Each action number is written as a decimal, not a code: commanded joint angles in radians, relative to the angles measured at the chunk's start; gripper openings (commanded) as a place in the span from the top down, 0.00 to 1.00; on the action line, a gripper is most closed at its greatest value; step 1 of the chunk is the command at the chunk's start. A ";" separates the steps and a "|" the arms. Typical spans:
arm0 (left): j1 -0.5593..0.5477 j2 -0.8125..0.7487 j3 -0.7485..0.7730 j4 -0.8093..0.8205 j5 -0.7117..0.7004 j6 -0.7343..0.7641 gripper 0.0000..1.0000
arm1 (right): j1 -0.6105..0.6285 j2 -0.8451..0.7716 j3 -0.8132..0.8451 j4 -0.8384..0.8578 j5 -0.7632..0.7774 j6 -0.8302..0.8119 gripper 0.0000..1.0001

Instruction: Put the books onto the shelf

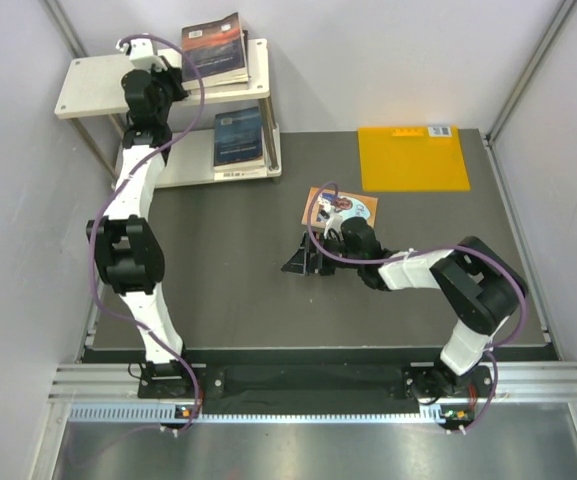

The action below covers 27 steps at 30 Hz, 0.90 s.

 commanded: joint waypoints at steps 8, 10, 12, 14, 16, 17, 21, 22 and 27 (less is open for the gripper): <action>-0.023 -0.258 -0.281 0.001 -0.033 0.042 0.89 | -0.008 0.014 -0.003 0.060 -0.015 0.008 0.00; -0.026 -0.284 -0.306 -0.001 -0.048 0.050 0.89 | -0.008 0.014 -0.004 0.061 -0.017 0.009 0.00; -0.024 -0.295 -0.315 -0.008 -0.079 0.060 0.85 | -0.008 0.011 -0.009 0.066 -0.015 0.012 0.00; -0.024 -0.296 -0.309 -0.016 -0.113 0.067 0.83 | -0.008 0.008 -0.014 0.071 -0.014 0.012 0.00; -0.024 -0.289 -0.289 -0.033 -0.120 0.077 0.83 | -0.008 0.006 -0.015 0.072 -0.012 0.014 0.00; -0.024 -0.286 -0.274 -0.037 -0.122 0.080 0.82 | -0.008 0.006 -0.017 0.071 -0.011 0.015 0.00; -0.024 -0.261 -0.232 -0.036 -0.136 0.080 0.75 | -0.008 0.006 -0.018 0.072 -0.011 0.017 0.00; -0.024 -0.231 -0.211 -0.053 -0.125 0.083 0.73 | -0.008 0.008 -0.018 0.074 -0.011 0.017 0.00; -0.024 -0.126 -0.011 -0.178 -0.053 0.111 0.70 | -0.006 0.009 -0.015 0.074 -0.015 0.017 0.00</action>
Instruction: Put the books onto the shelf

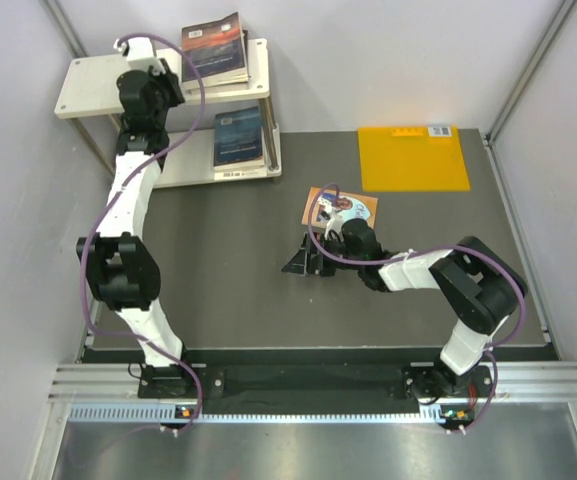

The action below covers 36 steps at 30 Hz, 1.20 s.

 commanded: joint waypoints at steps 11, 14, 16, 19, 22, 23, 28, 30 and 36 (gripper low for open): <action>0.002 0.093 0.147 -0.076 0.017 0.074 0.65 | -0.008 0.025 0.010 0.048 -0.021 0.005 0.00; 0.002 0.081 0.127 -0.057 -0.027 0.073 0.65 | -0.006 0.026 0.010 0.048 -0.019 0.005 0.00; 0.005 0.055 0.107 -0.022 -0.081 0.073 0.64 | -0.008 0.028 0.010 0.048 -0.021 0.005 0.00; 0.014 0.013 0.058 0.039 -0.190 0.068 0.56 | -0.008 0.025 0.010 0.048 -0.019 0.004 0.00; 0.029 -0.007 0.068 0.044 -0.199 0.082 0.55 | -0.008 0.025 0.007 0.050 -0.019 0.004 0.00; 0.035 -0.013 0.070 0.042 -0.204 0.074 0.56 | -0.006 0.026 0.009 0.051 -0.019 0.004 0.00; 0.039 -0.057 0.056 0.046 -0.196 0.067 0.56 | -0.008 0.020 0.002 0.054 -0.018 0.005 0.00; 0.039 -0.099 0.036 0.039 -0.175 0.057 0.56 | -0.008 0.011 -0.002 0.057 -0.015 0.002 0.00; 0.025 -0.378 -0.261 0.118 -0.055 -0.002 0.58 | -0.008 -0.024 -0.016 0.053 -0.001 -0.004 0.01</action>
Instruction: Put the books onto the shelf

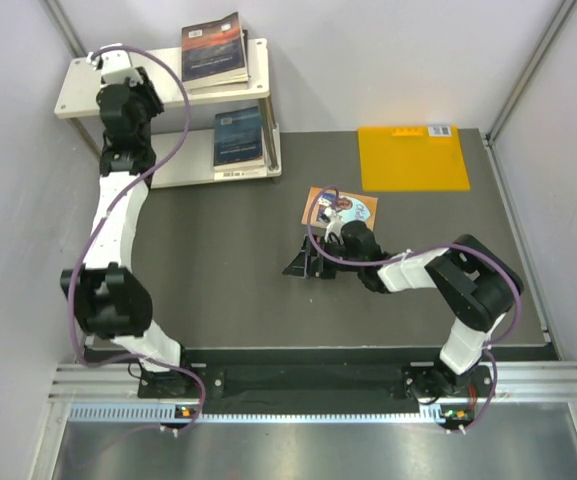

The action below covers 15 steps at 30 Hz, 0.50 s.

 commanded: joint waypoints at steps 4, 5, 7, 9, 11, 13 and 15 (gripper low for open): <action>-0.046 -0.433 -0.412 0.070 0.196 -0.101 0.59 | -0.009 -0.089 0.005 0.012 0.012 -0.037 0.00; -0.046 -0.520 -0.460 0.059 0.209 -0.112 0.60 | -0.009 -0.100 0.009 -0.022 0.017 -0.048 0.00; -0.096 -0.597 -0.603 0.041 0.241 -0.152 0.61 | -0.012 -0.137 0.034 -0.069 0.037 -0.089 0.00; -0.129 -0.692 -0.690 0.024 0.256 -0.198 0.63 | -0.018 -0.168 0.051 -0.151 0.055 -0.117 0.00; -0.155 -0.755 -0.799 0.005 0.305 -0.233 0.67 | -0.034 -0.215 0.072 -0.226 0.092 -0.161 0.00; -0.195 -0.778 -0.884 -0.014 0.321 -0.250 0.71 | -0.055 -0.264 0.089 -0.278 0.133 -0.204 0.00; -0.213 -0.791 -0.931 -0.016 0.353 -0.272 0.74 | -0.101 -0.301 0.101 -0.356 0.155 -0.227 0.00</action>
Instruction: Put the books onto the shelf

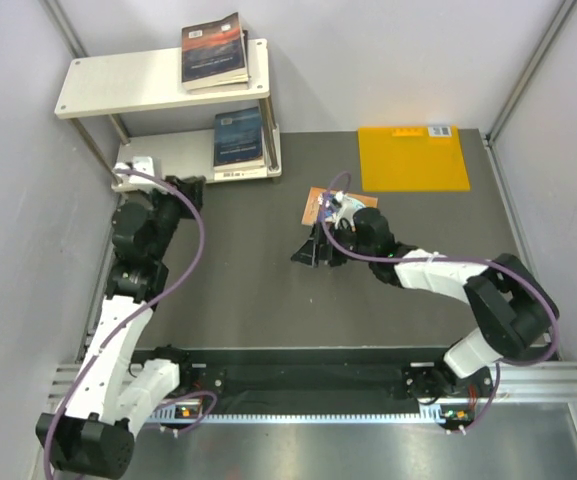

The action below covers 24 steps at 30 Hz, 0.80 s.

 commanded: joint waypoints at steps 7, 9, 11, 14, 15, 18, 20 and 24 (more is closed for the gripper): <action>-0.112 0.144 -0.147 -0.021 0.250 -0.237 0.73 | -0.339 -0.143 0.070 -0.246 0.046 -0.126 0.00; -0.165 0.241 -0.130 -0.015 0.267 -0.254 0.72 | -0.394 -0.131 0.073 -0.249 0.018 -0.130 0.00; -0.204 0.354 -0.081 -0.022 0.286 -0.269 0.75 | -0.465 -0.109 0.085 -0.263 -0.026 -0.150 0.00; -0.271 0.529 0.016 -0.050 0.301 -0.268 0.89 | -0.520 -0.054 0.122 -0.277 -0.066 -0.176 0.00; -0.292 0.575 0.074 -0.062 0.324 -0.271 0.95 | -0.525 -0.023 0.149 -0.279 -0.073 -0.185 0.00; -0.335 0.735 0.200 -0.067 0.333 -0.270 0.99 | -0.529 0.055 0.229 -0.334 -0.076 -0.205 0.00; -0.377 0.822 0.264 -0.082 0.300 -0.245 0.99 | -0.531 0.086 0.255 -0.348 -0.079 -0.201 0.00; -0.434 0.962 0.505 -0.188 0.203 -0.130 1.00 | -0.536 0.147 0.284 -0.343 -0.103 -0.179 0.00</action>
